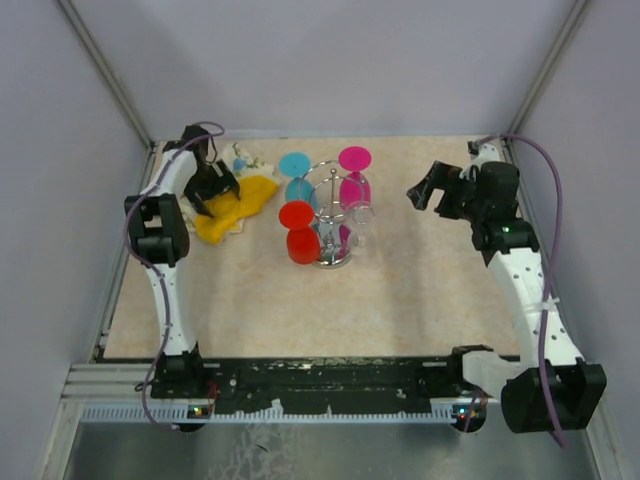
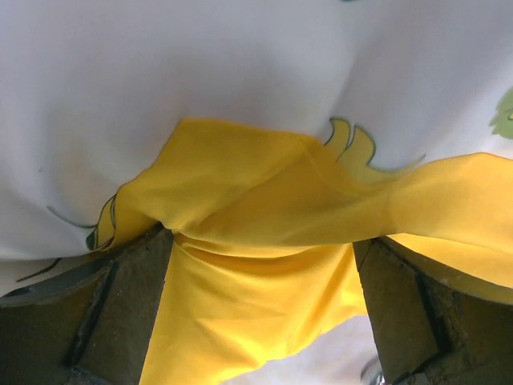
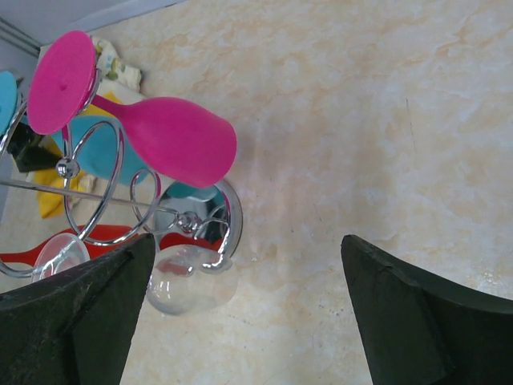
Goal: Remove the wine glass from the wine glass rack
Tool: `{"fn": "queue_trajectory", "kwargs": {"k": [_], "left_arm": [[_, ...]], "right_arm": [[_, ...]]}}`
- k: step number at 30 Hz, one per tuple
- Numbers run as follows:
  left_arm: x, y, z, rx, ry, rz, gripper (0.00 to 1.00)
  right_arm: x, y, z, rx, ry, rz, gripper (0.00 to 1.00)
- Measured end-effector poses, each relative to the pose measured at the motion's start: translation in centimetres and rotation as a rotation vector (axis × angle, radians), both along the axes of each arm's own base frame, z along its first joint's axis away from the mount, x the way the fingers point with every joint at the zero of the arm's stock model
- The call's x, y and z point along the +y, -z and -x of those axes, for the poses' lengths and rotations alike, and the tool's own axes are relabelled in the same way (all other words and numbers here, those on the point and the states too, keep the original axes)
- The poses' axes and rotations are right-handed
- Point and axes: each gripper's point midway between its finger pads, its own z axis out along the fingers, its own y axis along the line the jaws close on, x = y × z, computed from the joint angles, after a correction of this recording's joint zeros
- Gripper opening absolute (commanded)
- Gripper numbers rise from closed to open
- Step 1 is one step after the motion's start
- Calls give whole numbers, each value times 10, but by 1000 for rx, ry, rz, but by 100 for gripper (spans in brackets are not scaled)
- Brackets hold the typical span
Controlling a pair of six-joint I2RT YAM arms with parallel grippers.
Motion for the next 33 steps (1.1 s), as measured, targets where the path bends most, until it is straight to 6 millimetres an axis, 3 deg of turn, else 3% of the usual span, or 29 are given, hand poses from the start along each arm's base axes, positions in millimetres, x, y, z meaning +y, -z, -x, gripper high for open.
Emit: {"fn": "queue_trajectory", "kwargs": {"k": [4, 6, 10, 13, 17, 22, 24, 29, 33], "left_arm": [[49, -5, -63, -144, -24, -62, 100], [71, -8, -83, -202, -50, -76, 90], [123, -12, -119, -316, -137, -67, 91], [158, -17, -134, -390, -211, -51, 90], [181, -22, -141, -446, -266, -43, 91], [178, -28, -138, -471, -272, -42, 91], [171, -32, -135, -470, -261, -31, 99], [143, -39, -128, -456, -227, 8, 100], [106, -40, -130, -433, -168, 19, 100]], "right_arm": [[2, 1, 0, 5, -6, -6, 99], [3, 3, -1, 11, -12, -9, 99], [2, 11, -4, 41, -9, -5, 99], [0, 20, -5, 72, 5, 4, 99], [-3, 23, -7, 80, 18, 11, 99], [-3, 31, -10, 105, 22, 10, 99], [-2, 34, -11, 116, 25, 3, 99], [-2, 30, -15, 100, 35, -13, 99], [-2, 25, -11, 82, 43, -19, 99]]}}
